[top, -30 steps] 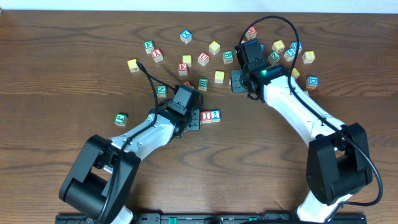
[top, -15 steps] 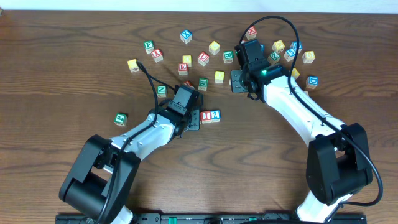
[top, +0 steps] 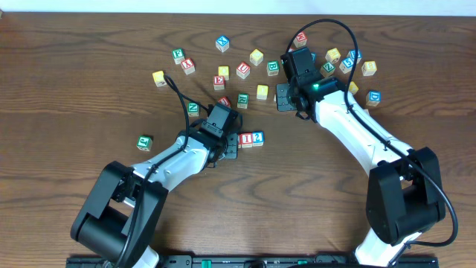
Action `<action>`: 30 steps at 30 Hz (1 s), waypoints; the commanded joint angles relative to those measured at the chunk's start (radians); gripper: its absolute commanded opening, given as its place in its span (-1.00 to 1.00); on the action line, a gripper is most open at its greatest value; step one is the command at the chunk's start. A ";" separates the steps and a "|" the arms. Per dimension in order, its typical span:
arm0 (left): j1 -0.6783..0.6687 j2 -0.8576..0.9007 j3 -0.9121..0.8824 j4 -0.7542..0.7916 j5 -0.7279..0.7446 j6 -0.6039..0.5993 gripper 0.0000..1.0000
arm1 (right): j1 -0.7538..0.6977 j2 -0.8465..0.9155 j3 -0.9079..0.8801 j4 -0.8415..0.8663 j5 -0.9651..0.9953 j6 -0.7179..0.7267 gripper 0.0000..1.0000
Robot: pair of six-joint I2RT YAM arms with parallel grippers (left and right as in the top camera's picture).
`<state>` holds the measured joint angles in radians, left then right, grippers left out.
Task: Spell out AI2
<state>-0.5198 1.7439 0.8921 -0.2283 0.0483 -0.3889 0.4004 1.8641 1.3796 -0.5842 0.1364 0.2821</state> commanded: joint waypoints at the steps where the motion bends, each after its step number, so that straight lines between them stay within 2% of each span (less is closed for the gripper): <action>1: 0.000 -0.001 -0.004 -0.004 -0.014 0.001 -0.85 | 0.000 -0.014 0.015 -0.003 0.018 0.017 -0.98; 30: 0.000 -0.001 -0.004 -0.005 0.050 0.001 -0.85 | 0.000 -0.014 0.015 -0.003 0.018 0.017 -0.98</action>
<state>-0.5198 1.7439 0.8921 -0.2283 0.0887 -0.3889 0.4004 1.8641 1.3796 -0.5842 0.1364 0.2821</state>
